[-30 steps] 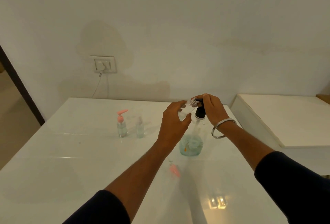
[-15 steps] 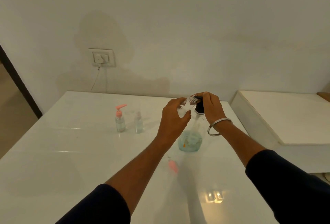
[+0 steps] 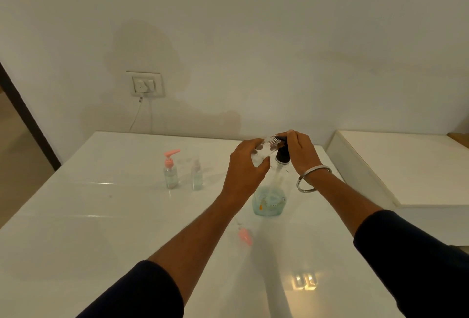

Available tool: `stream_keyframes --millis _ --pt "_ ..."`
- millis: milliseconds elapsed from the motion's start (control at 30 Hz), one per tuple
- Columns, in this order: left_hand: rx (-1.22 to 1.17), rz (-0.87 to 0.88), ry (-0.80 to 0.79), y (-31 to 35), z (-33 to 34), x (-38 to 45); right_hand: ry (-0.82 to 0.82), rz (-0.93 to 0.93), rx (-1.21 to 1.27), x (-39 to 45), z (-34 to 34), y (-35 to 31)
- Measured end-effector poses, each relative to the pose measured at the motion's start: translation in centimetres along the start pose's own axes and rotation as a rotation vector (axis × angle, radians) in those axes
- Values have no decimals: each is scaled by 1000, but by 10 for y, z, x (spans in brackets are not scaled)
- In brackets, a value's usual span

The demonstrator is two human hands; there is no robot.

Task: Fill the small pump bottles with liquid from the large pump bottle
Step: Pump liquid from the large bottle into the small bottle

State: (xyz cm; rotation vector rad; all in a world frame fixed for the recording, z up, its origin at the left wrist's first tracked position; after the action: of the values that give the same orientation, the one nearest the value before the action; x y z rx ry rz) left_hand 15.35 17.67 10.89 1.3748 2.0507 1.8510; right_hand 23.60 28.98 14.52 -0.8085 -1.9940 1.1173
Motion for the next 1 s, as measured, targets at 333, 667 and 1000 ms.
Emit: stream_keyframes --millis 333,667,1000 --pt "31 -6 -8 -5 0 -2 28 -8 7 -7 4 1" --pt "21 7 8 2 -3 0 -32 -12 -4 0 0 -7" --pt "5 -19 15 -7 3 -2 41 16 29 -3 8 5"
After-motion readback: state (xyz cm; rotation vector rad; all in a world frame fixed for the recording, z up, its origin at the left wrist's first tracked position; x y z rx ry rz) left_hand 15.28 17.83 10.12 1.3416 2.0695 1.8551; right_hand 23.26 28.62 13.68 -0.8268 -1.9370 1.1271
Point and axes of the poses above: each hand's wrist, its own x-axis towards the middle knuckle, its own z-axis out of the palm, y = z × x, the point moved 1 cm from there along x, towards the middle knuckle
